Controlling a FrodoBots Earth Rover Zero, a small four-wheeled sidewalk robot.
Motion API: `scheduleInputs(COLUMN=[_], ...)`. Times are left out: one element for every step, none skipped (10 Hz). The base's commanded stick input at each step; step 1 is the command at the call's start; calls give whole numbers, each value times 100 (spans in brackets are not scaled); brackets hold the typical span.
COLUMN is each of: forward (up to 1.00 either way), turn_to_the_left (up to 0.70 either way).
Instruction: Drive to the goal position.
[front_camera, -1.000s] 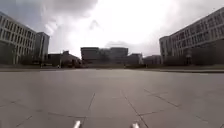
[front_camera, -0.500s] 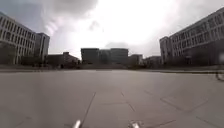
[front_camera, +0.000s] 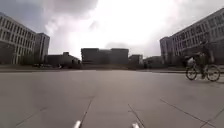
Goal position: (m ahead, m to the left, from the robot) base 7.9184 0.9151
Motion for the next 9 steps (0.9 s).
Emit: scheduleInputs(forward=[70, 70, 70, 70, 70, 70, 70, 70, 70], turn_to_the_left=[0, 0, 0, 0, 0, 0, 0, 0, 0])
